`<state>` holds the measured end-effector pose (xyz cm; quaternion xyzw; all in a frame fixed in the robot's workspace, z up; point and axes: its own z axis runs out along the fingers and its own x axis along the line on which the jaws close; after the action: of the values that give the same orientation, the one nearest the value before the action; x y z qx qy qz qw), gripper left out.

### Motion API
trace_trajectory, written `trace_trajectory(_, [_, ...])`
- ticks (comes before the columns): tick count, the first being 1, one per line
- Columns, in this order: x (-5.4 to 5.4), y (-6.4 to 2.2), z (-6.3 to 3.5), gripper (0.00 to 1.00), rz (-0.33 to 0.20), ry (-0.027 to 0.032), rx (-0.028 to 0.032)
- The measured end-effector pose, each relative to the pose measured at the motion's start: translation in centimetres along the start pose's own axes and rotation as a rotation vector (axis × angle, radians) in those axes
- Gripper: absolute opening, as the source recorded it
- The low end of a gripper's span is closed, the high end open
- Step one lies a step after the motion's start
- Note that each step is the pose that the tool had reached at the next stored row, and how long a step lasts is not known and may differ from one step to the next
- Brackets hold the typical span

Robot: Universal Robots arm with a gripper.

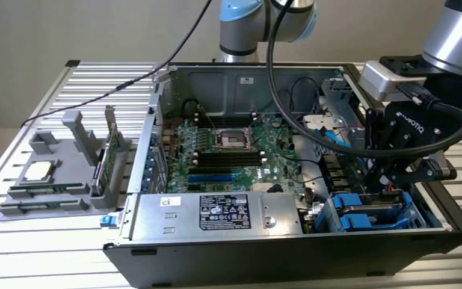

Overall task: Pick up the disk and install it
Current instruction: 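Insert the first disk wire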

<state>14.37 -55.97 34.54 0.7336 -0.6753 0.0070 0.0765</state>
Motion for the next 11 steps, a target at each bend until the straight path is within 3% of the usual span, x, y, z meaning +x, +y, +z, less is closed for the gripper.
trace_trajectory(5, [0.22, -0.16, 0.13, 0.16, 0.008, -0.0089, -0.0004])
trace_trajectory(11, [0.35, -0.25, 0.44, 0.16, 0.029, -0.0132, -0.0025])
